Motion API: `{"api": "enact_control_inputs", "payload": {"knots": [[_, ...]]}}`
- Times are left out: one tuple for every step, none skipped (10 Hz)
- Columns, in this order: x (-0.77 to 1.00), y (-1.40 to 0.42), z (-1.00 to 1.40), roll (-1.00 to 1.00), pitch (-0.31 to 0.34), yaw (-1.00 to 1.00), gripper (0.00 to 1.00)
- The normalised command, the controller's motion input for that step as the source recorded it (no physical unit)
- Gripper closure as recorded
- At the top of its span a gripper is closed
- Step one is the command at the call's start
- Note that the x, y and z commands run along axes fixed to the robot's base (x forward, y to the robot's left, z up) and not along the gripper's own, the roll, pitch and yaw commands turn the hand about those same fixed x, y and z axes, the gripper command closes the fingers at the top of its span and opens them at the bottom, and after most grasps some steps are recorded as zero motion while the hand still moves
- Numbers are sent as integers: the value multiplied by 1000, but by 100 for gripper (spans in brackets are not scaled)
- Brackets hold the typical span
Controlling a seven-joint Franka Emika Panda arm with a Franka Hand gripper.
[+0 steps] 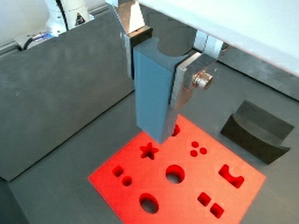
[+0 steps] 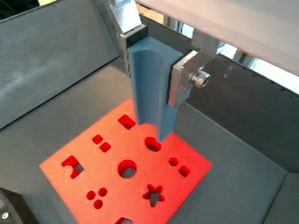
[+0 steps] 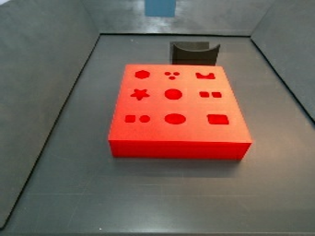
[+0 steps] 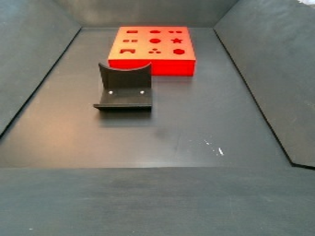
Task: Insert the arch object.
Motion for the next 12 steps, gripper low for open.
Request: {"api": "enact_control_inputs", "payload": {"knots": [[420,157,-426,73,-11,0,100],[691,386,-629,109,0,-46,100],[783,471,-643,121,-26,-74,100],[963,397,-597,137,-13,-106,100],[1000,277,-583,136,-79,-126,100],[1000,251,-594,86,-123,-111,100],[1000,249,-603,81,-120,-114,100],[1000,249,-606,79,-114,-114,100],[1000,266,-606,56,-53,-149,100],[1000,297,-537,20,-44,-151,100],[1000,303,-486,16,-61,-140,100],[1000,317,-440,17,-70,-117,100]]}}
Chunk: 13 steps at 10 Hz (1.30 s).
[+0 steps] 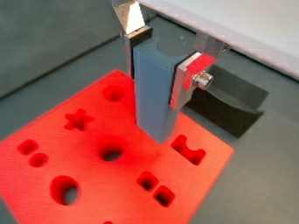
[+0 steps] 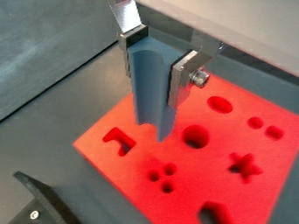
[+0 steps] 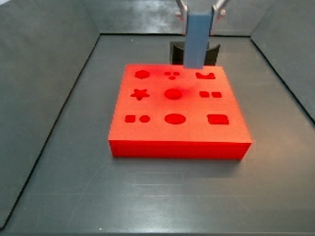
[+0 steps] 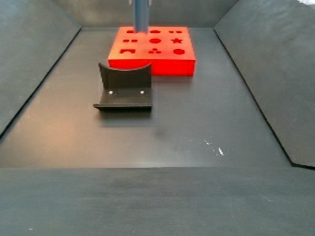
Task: Insert the arch object.
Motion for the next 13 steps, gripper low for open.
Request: {"api": "enact_control_inputs", "payload": {"knots": [[1000,343,-369,17,-51,-80,100],[1000,360,-309,21,-17,-57,100],[860,249,-223,39,0,0,100],[740,114,-134,40,36,43,100],[714,97,-123,51,33,26,100],[657,86,-154,44,7,0,100],[483,69,-209,53,0,0,100],[117,0,-140,59,0,0,100],[-51,-66,-46,64,6,0,100],[-217,-103,0,87,6,-20,100],[-169,-77,0,86,31,-17,100],[-160,-63,0,77,36,0,100],[37,0,-23,61,9,34,100]]}}
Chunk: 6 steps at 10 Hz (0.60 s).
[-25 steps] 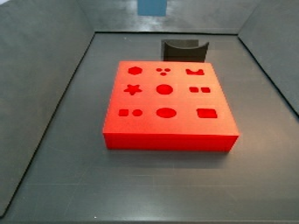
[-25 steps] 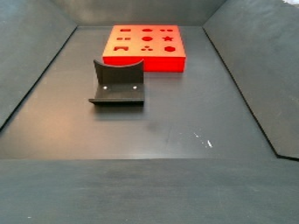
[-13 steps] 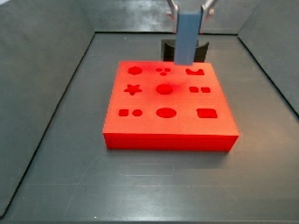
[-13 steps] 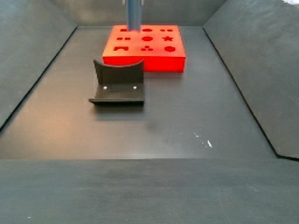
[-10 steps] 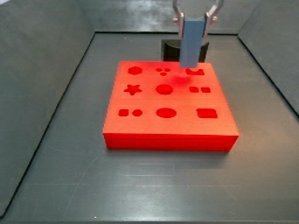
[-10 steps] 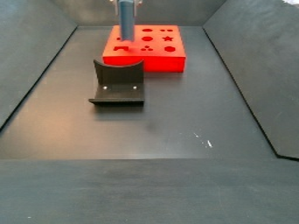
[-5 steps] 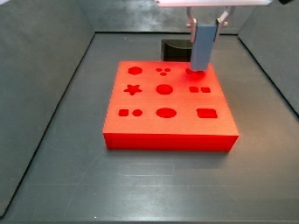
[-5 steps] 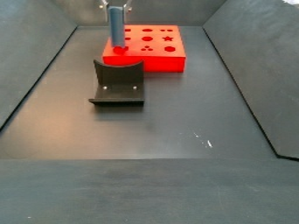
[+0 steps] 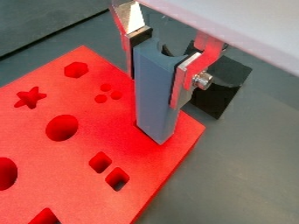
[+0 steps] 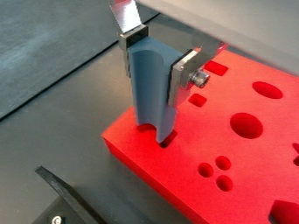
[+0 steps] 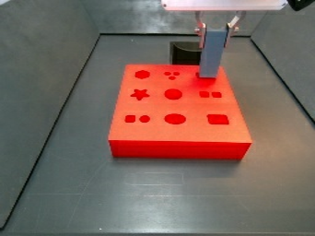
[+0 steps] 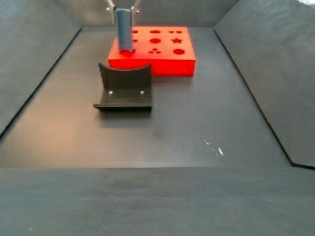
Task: Insert the arch object.
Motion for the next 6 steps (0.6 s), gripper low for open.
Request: {"api": "enact_control_inputs", "payload": {"knots": [[80,0,-97,67,0,254,100],[37,0,-117,46,0,263,100],[0,0,-126,83,0,263,100],[-14,-3,-154,131,0,254,100],[14,0,-126,94,0,203,100],[0,0,-134,110,0,143,100]]}}
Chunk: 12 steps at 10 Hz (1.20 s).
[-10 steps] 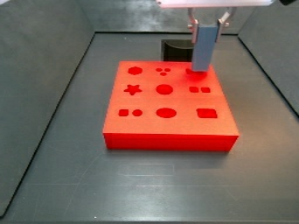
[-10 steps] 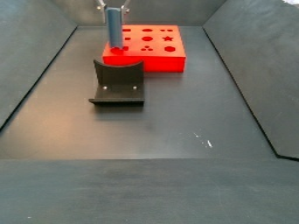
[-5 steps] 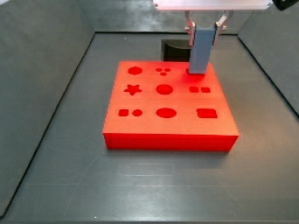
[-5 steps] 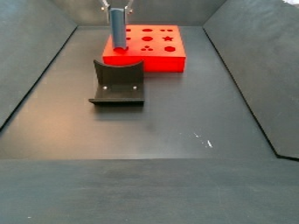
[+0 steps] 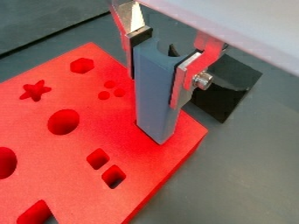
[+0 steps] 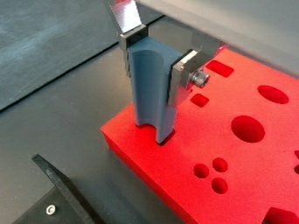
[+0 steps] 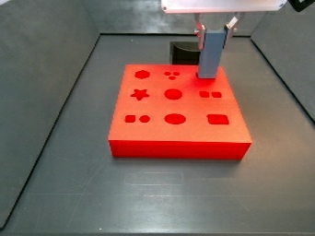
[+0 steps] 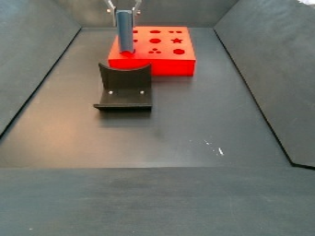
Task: Insert the arch object.
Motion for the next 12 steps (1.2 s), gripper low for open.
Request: {"api": "enact_control_inputs", "payload": {"knots": [[0,0,-120,91,0,26,100],[0,0,-114,70,0,0,100],[0,0,-111,53,0,-49,100],[0,0,-106,56,3,-71,100],[-3,0,-117,47,0,-71,100],[-69,0,-114,11,0,-80,100],[-120,0,-89,0,0,-71,100],[-49,0,-106,0,0,-17,100],[0,0,-100,0,-9,0,100],[240,0,-314,13,0,0,100],[446,-9,-466,64,0,0,100],[223,0,-471,133,26,9,100]]}}
